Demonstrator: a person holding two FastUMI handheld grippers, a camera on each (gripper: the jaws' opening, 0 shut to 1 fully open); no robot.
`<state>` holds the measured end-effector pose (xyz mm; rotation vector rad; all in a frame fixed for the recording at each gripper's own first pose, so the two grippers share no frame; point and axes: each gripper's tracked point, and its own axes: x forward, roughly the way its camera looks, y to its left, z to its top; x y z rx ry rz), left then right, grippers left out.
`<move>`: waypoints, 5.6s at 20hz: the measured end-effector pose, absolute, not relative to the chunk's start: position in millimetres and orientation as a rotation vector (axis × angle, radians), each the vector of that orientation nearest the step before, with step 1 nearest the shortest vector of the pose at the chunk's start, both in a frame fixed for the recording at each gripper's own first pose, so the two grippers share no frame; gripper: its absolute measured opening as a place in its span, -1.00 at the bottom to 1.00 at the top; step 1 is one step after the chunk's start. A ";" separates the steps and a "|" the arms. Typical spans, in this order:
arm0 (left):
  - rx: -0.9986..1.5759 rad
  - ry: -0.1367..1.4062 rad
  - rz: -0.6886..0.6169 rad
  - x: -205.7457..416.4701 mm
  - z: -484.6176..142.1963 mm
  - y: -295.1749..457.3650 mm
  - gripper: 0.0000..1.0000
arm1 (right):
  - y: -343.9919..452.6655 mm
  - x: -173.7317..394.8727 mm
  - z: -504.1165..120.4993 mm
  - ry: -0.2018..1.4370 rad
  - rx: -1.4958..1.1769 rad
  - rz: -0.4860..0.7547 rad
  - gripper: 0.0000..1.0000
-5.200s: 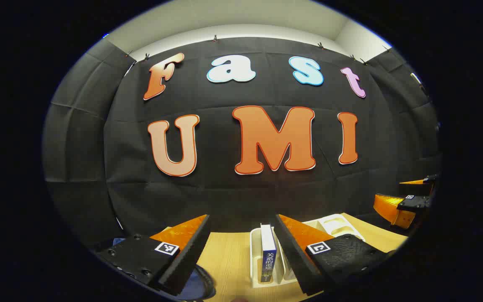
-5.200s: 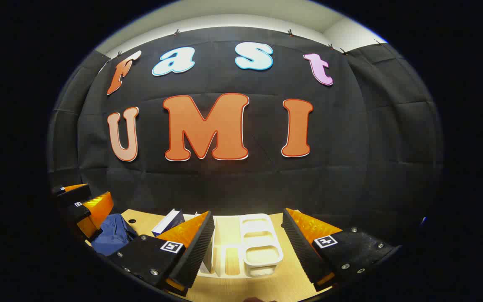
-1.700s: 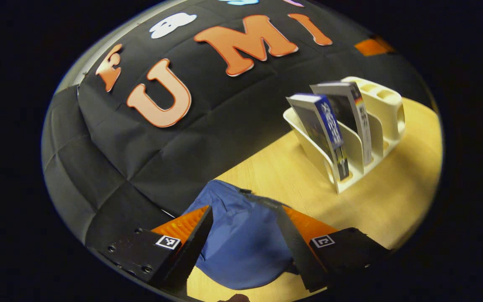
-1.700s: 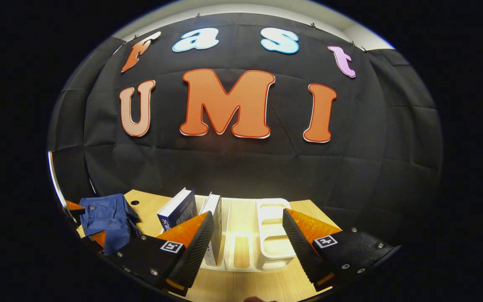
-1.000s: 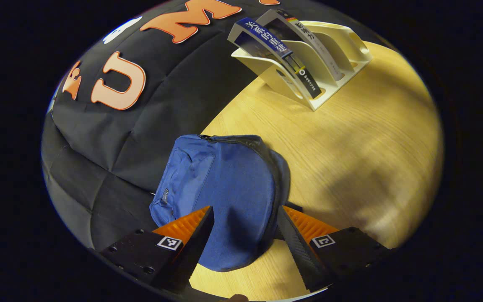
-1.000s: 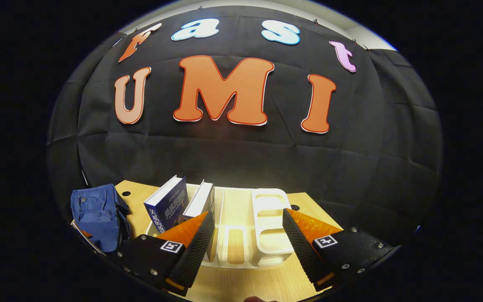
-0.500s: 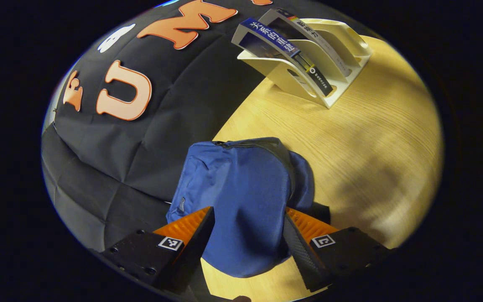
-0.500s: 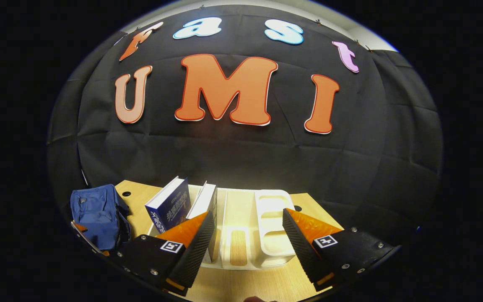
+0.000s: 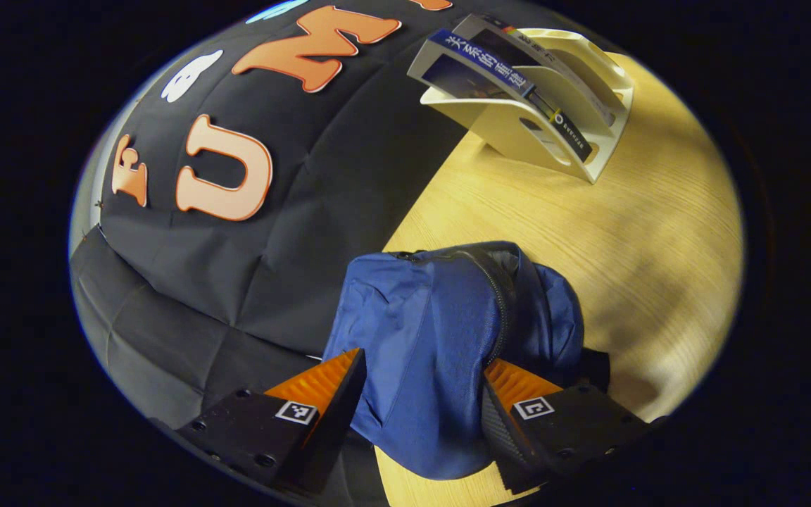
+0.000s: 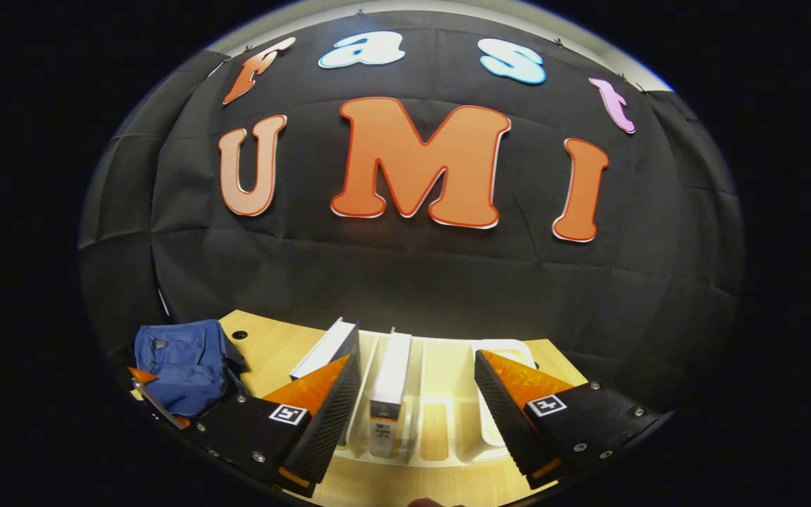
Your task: Open the schoolbag, grab two books from the bookshelf and put them into the schoolbag.
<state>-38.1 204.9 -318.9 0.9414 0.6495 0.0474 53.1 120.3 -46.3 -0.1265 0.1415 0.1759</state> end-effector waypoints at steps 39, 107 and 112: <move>0.593 0.976 -0.277 15.6 -231.3 252.1 -0.87 | 227.7 106.5 -144.4 1.044 -0.106 0.271 0.60; 0.232 1.189 -0.293 43.5 -220.6 263.5 -0.89 | 300.3 -54.1 -125.6 1.109 0.741 0.569 -0.46; 0.214 1.186 -0.290 42.7 -222.5 260.9 -0.89 | 324.9 -59.0 -166.5 1.133 0.791 0.531 -0.46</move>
